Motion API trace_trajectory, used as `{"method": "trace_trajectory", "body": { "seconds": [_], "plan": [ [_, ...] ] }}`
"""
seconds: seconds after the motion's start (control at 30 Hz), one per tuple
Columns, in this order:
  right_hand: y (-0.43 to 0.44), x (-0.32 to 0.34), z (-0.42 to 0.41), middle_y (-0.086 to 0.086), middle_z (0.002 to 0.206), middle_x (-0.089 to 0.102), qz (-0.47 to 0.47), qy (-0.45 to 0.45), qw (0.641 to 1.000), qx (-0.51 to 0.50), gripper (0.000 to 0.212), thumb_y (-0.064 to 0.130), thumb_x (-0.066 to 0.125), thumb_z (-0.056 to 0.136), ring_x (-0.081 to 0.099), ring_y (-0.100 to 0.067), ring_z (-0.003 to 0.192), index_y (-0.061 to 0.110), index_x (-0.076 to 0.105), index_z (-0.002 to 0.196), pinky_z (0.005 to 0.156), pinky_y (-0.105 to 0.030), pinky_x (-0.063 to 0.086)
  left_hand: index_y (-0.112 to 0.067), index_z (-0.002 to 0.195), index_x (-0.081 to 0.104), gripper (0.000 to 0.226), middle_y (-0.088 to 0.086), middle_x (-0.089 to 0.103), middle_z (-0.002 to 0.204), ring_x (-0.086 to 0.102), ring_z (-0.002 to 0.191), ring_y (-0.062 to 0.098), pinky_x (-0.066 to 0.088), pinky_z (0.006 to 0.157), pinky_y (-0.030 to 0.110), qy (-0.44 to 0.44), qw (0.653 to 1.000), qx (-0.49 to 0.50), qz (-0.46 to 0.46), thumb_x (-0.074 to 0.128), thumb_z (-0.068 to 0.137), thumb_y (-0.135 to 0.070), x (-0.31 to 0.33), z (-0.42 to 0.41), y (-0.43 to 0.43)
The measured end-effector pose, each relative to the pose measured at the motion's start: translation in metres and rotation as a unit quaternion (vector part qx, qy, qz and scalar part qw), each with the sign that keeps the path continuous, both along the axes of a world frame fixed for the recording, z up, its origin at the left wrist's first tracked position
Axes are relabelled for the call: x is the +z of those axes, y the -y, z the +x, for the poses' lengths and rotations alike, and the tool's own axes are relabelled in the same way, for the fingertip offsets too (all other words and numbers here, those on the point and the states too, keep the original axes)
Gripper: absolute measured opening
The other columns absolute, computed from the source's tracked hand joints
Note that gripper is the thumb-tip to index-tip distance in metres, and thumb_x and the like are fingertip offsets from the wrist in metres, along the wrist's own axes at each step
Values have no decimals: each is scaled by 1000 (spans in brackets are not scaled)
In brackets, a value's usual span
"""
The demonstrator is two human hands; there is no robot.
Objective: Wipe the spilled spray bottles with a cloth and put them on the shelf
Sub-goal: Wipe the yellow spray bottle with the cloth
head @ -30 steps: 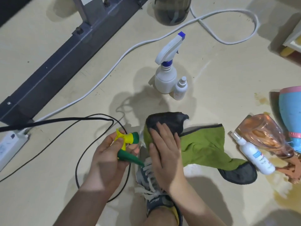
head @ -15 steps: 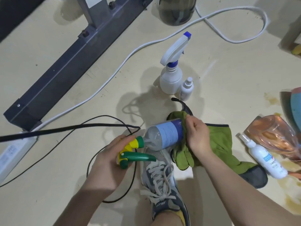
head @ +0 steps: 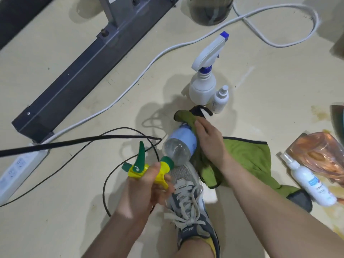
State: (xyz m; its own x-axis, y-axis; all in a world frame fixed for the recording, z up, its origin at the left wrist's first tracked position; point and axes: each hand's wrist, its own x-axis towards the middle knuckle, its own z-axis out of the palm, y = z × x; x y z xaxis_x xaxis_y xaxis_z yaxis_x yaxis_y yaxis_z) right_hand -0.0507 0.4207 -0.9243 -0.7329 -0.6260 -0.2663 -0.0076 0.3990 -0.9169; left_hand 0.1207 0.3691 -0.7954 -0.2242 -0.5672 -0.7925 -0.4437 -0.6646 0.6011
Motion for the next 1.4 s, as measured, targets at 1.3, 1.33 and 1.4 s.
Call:
{"method": "trace_trajectory", "body": {
  "seconds": [1.3, 1.33, 1.4],
  "plan": [
    [-179, 195, -22, 0, 90, 76, -163, 199, 934, -248, 22, 16, 53, 98, 70, -11, 84, 10, 72, 107, 73, -21, 55, -23, 80, 75, 22, -14, 64, 109, 59, 83, 22, 51, 70, 35, -269, 569, -643, -436, 57, 70, -15, 17, -192, -48],
    [-176, 186, -19, -1, 90, 76, -146, 198, 937, -247, 23, 14, 51, 100, 70, -12, 82, 12, 73, 109, 72, -22, 55, -20, 82, 76, 22, -14, 65, 110, 63, 88, 20, 53, 76, 36, -280, 613, -643, -364, 55, 74, -21, 22, -189, -51],
    [-170, 166, -15, -7, 92, 76, -142, 207, 930, -270, 25, 14, 50, 101, 68, -18, 81, 16, 73, 112, 73, -28, 55, -10, 82, 76, 21, -1, 69, 108, 66, 98, 23, 50, 90, 41, -291, 724, -600, -174, 55, 80, -12, 31, -182, -55]
  ]
}}
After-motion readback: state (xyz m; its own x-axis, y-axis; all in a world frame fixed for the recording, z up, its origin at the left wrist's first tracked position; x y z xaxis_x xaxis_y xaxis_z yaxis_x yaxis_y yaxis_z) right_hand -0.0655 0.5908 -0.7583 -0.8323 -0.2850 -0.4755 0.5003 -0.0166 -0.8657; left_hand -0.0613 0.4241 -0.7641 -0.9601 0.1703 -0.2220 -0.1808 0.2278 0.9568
